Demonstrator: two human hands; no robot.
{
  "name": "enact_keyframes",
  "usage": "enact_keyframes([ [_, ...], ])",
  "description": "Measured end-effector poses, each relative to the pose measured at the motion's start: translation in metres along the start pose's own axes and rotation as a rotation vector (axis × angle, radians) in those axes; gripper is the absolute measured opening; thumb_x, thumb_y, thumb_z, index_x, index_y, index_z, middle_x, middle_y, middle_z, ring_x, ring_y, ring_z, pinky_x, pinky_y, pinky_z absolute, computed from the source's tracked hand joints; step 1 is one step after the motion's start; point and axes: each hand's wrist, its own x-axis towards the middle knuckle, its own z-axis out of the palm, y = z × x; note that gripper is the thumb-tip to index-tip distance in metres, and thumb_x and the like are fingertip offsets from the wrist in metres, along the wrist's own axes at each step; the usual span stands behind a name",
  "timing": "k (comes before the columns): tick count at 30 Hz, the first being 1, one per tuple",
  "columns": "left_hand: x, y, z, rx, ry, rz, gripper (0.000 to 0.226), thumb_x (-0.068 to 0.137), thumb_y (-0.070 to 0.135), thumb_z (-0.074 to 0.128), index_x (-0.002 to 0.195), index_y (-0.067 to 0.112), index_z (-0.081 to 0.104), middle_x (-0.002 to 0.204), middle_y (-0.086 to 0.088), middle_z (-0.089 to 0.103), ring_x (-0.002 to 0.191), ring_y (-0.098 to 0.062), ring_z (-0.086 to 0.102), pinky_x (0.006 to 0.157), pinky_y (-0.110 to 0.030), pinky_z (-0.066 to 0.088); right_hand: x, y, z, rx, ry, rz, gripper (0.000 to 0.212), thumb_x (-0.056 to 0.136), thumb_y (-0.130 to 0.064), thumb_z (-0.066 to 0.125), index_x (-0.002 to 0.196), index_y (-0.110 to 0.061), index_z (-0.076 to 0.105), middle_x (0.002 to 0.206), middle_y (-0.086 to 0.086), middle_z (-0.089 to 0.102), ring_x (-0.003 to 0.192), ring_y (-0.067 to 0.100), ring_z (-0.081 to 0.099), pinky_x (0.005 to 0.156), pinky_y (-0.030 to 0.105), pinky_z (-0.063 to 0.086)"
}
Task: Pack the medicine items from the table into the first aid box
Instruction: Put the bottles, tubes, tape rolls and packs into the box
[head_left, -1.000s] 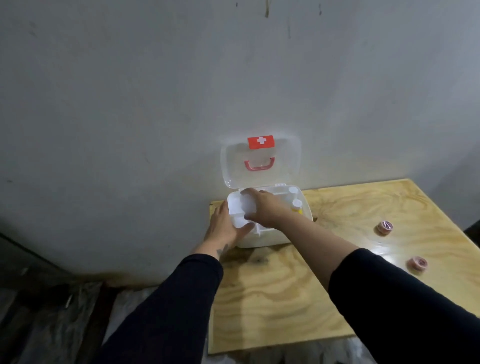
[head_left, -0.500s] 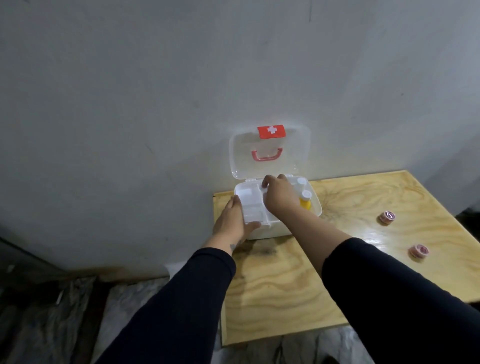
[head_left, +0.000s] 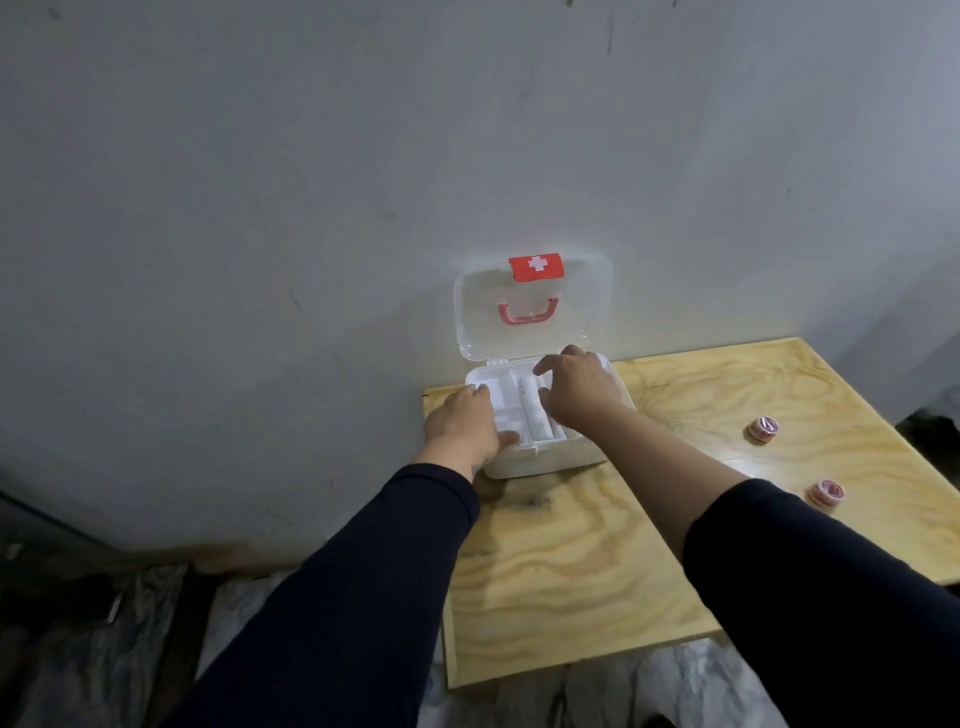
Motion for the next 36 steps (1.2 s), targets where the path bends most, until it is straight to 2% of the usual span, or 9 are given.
enact_keyframes([
  [3, 0.006, 0.025, -0.022, -0.009, 0.013, 0.108, 0.060, 0.094, 0.044, 0.055, 0.144, 0.018, 0.038, 0.149, -0.002, 0.043, 0.134, -0.025, 0.044, 0.100, -0.037, 0.042, -0.006, 0.020, -0.018, -0.007, 0.030, 0.027, 0.033, 0.090, -0.022, 0.052, 0.122, -0.024, 0.059, 0.129, 0.005, 0.053, 0.122, 0.026, 0.046, 0.090, 0.039, 0.046],
  [8, 0.019, 0.088, -0.029, -0.247, -0.096, 0.265, 0.058, 0.087, 0.042, 0.064, 0.140, 0.022, 0.048, 0.143, 0.002, 0.052, 0.129, -0.021, 0.050, 0.105, -0.037, 0.043, -0.024, 0.073, -0.046, -0.007, 0.065, 0.163, 0.031, 0.088, -0.023, 0.054, 0.118, -0.023, 0.062, 0.125, 0.006, 0.057, 0.121, 0.026, 0.050, 0.090, 0.037, 0.046],
  [13, 0.023, 0.160, 0.002, -0.215, -0.208, 0.405, 0.057, 0.086, 0.036, 0.065, 0.138, 0.020, 0.051, 0.142, 0.003, 0.053, 0.129, -0.018, 0.051, 0.108, -0.037, 0.042, -0.052, 0.147, -0.063, -0.016, 0.040, 0.332, 0.031, 0.088, -0.023, 0.054, 0.117, -0.023, 0.062, 0.128, 0.006, 0.055, 0.120, 0.027, 0.052, 0.091, 0.040, 0.049],
  [18, 0.026, 0.217, 0.043, -0.183, -0.290, 0.451, 0.054, 0.089, 0.036, 0.062, 0.139, 0.018, 0.050, 0.141, 0.000, 0.054, 0.129, -0.020, 0.051, 0.107, -0.037, 0.042, -0.072, 0.221, -0.065, -0.027, 0.006, 0.475, 0.033, 0.089, -0.016, 0.051, 0.119, -0.023, 0.062, 0.127, 0.005, 0.058, 0.112, 0.026, 0.057, 0.074, 0.031, 0.048],
  [21, 0.029, 0.240, 0.065, -0.146, -0.316, 0.446, 0.054, 0.089, 0.036, 0.061, 0.138, 0.018, 0.050, 0.141, 0.000, 0.053, 0.128, -0.020, 0.051, 0.105, -0.036, 0.043, -0.078, 0.263, -0.053, -0.023, -0.062, 0.517, 0.039, 0.087, -0.011, 0.051, 0.123, -0.023, 0.058, 0.129, 0.007, 0.055, 0.117, 0.027, 0.053, 0.086, 0.035, 0.050],
  [23, 0.030, 0.251, 0.079, -0.112, -0.340, 0.440, 0.053, 0.090, 0.035, 0.060, 0.139, 0.017, 0.049, 0.142, -0.001, 0.052, 0.129, -0.021, 0.050, 0.106, -0.035, 0.042, -0.082, 0.289, -0.041, -0.007, -0.107, 0.527, 0.042, 0.088, -0.011, 0.051, 0.128, -0.022, 0.054, 0.132, 0.009, 0.050, 0.121, 0.028, 0.049, 0.094, 0.037, 0.048],
  [26, 0.032, 0.263, 0.098, -0.043, -0.373, 0.430, 0.054, 0.091, 0.034, 0.060, 0.140, 0.017, 0.048, 0.143, -0.002, 0.052, 0.129, -0.022, 0.051, 0.105, -0.036, 0.043, -0.084, 0.317, -0.020, 0.036, -0.151, 0.524, 0.047, 0.088, -0.010, 0.049, 0.134, -0.020, 0.047, 0.134, 0.012, 0.044, 0.123, 0.032, 0.044, 0.096, 0.039, 0.046],
  [32, 0.045, 0.280, 0.121, 0.159, -0.384, 0.459, 0.048, 0.093, 0.030, 0.054, 0.139, 0.022, 0.049, 0.139, 0.001, 0.055, 0.119, -0.021, 0.059, 0.094, -0.039, 0.052, -0.057, 0.342, -0.003, 0.116, -0.107, 0.391, 0.056, 0.083, 0.002, 0.044, 0.135, -0.019, 0.045, 0.131, 0.011, 0.042, 0.120, 0.031, 0.047, 0.092, 0.038, 0.047],
  [36, 0.053, 0.291, 0.123, 0.212, -0.356, 0.445, 0.044, 0.093, 0.030, 0.053, 0.137, 0.021, 0.051, 0.133, -0.001, 0.058, 0.116, -0.024, 0.059, 0.093, -0.042, 0.052, -0.032, 0.344, -0.005, 0.129, -0.080, 0.286, 0.063, 0.082, -0.001, 0.047, 0.140, -0.023, 0.035, 0.133, 0.013, 0.038, 0.117, 0.035, 0.047, 0.084, 0.038, 0.045],
])
